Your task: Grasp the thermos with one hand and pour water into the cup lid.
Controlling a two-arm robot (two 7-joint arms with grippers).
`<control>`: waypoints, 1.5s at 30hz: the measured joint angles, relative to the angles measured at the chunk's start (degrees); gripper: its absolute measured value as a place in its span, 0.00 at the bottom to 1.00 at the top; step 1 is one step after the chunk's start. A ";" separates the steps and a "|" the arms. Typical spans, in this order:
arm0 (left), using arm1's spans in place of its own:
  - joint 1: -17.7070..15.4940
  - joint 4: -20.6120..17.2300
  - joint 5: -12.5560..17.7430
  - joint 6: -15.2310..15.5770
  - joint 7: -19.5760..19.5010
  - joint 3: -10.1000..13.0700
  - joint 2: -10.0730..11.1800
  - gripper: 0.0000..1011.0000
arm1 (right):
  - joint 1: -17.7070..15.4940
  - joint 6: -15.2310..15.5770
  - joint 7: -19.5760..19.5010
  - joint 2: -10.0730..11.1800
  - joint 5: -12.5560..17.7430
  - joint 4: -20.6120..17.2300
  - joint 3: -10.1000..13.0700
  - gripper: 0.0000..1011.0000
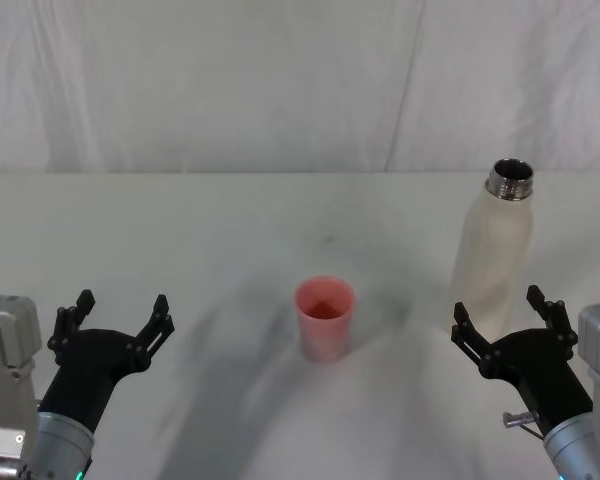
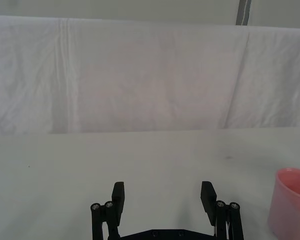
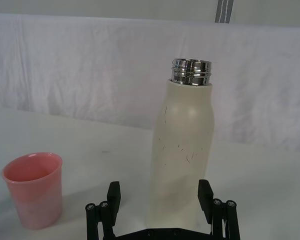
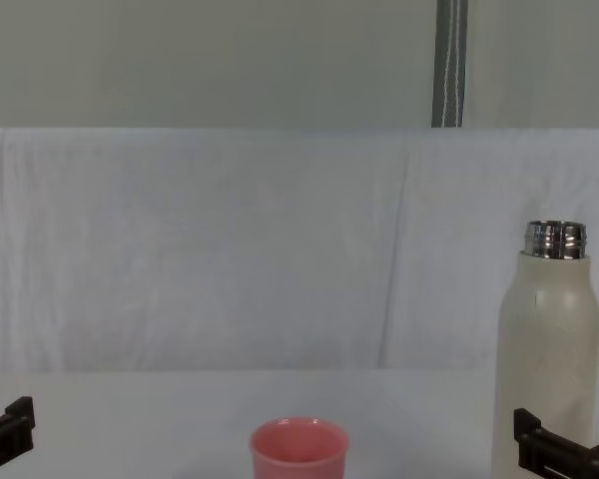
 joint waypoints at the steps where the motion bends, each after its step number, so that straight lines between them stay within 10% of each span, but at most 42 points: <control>1: 0.00 0.00 0.00 0.00 0.00 0.00 0.00 0.99 | 0.00 0.00 0.00 0.00 0.00 0.00 0.00 0.99; 45: 0.00 0.00 0.00 0.00 0.00 0.00 0.00 0.99 | 0.00 0.00 0.00 0.00 0.00 0.00 0.00 0.99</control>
